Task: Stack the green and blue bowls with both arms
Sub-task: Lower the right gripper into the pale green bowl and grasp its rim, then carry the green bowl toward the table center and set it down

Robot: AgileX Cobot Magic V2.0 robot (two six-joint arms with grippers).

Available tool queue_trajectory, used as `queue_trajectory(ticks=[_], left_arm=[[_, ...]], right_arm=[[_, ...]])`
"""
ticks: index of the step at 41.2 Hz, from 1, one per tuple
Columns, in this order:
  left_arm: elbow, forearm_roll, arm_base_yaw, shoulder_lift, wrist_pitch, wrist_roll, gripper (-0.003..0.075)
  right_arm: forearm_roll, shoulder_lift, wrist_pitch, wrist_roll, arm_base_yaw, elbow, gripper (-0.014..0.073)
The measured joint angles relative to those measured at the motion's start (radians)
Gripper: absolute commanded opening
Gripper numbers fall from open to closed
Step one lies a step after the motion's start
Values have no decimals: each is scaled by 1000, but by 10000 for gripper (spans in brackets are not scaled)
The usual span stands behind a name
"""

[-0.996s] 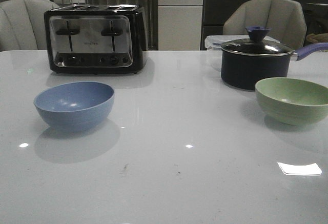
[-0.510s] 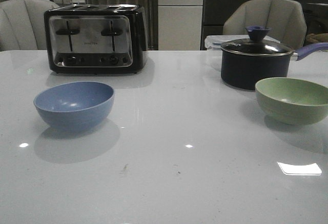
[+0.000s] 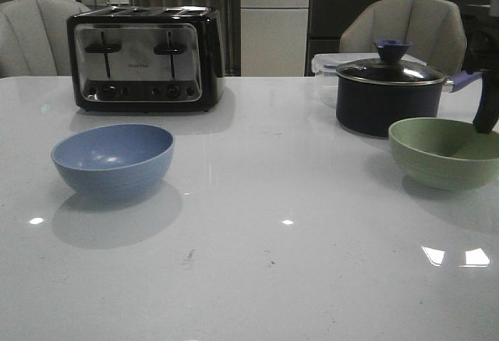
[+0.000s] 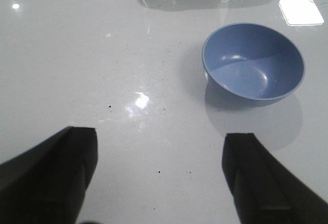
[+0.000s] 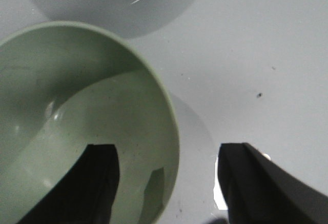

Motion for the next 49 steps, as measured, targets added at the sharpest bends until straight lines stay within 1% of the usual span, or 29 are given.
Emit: queue_trajectory(ticks=[2,7,8,13,16,21,24,29,34,41,49], left_arm=[[0,0,0,0,-1,0,562],[0,0,0,0,-2,0,562],[0,0,0,0,-2,0,562],[0,0,0,0,-5,0,562],[0,0,0,0,-10,0,562],[0,0,0,0,-20,0,562],[0,0,0,0,-22,0,562],[0,0,0,0,-24,0,562],[0,0,0,0,-25,0,562],[0,0,0,0,-25,0,562],[0,0,0,0,-25,0,561]], right_arm=[[0,31,12,0,0,-27,466],[2,99,45,0,0,-90,339],[2,107,52,0,0,-99,325],[2,129,67,-2,0,-114,206],[2,131,74,-2,0,-121,150],[5,131,82,-4,0,-121,85],[5,126,85,-12,0,-121,69],[3,89,92,-42,12,-121,69],[0,26,108,-54,63,-121,69],[0,-40,131,-83,206,-121,69],[3,-38,131,-87,397,-109,69]])
